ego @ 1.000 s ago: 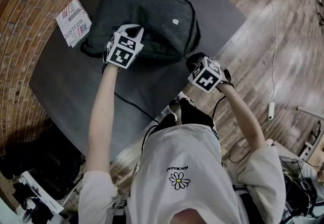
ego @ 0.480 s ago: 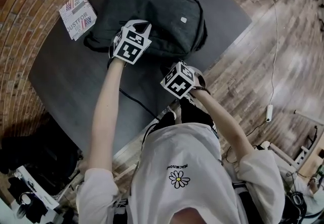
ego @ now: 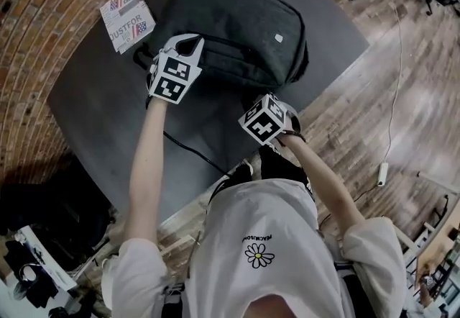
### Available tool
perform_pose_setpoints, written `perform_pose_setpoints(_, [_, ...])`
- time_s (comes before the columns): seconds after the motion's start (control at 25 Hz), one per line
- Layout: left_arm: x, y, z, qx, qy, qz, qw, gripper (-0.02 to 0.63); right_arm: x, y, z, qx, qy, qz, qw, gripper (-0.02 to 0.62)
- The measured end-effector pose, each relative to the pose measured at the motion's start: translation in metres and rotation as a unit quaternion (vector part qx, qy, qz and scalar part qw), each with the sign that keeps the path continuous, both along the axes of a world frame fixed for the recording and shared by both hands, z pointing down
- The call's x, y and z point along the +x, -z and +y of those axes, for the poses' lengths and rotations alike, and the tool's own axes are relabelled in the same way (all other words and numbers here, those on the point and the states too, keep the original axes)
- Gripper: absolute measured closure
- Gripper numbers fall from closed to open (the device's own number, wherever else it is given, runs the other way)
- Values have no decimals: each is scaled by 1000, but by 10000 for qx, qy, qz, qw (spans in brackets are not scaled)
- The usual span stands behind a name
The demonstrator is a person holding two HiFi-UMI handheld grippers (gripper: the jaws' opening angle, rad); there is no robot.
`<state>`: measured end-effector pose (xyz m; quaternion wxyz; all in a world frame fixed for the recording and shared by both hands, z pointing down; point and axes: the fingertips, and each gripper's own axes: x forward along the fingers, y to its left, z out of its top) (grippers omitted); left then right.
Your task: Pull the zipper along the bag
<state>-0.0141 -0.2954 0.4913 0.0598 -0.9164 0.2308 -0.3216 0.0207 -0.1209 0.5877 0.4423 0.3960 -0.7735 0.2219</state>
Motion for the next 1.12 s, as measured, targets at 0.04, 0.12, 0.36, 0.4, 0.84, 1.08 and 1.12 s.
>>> perform_pose_setpoints(0.04, [0,-1,-1,-25,-8,-2,10000,606,-2,1,-2,2,-27,26,10000,588])
perform_pose_setpoints(0.12, [0,0,-2,-49,-48,50,10000,606,-5,1,-5,-5,-96,69,9999,586])
perform_pose_setpoints(0.36, [2,-1,-2,-167,102,300,9994,607,-29,6,-24,107,-246,254,9993,583])
perform_pose_setpoints(0.4, [2,-1,-2,-185,111,332,9992,606,-36,7,-29,141,-241,260,9993,583])
perform_pose_setpoints(0.84, [0,-4,-8,-299,179,539,9979,607,-82,4,-65,206,-96,126,9997,574])
perform_pose_setpoints(1.08, [0,-4,-9,-255,219,564,9978,606,-80,4,-65,298,-122,45,9995,572])
perform_pose_setpoints(1.12, [1,-4,-9,-274,220,569,9978,606,-80,4,-65,301,-141,18,9994,569])
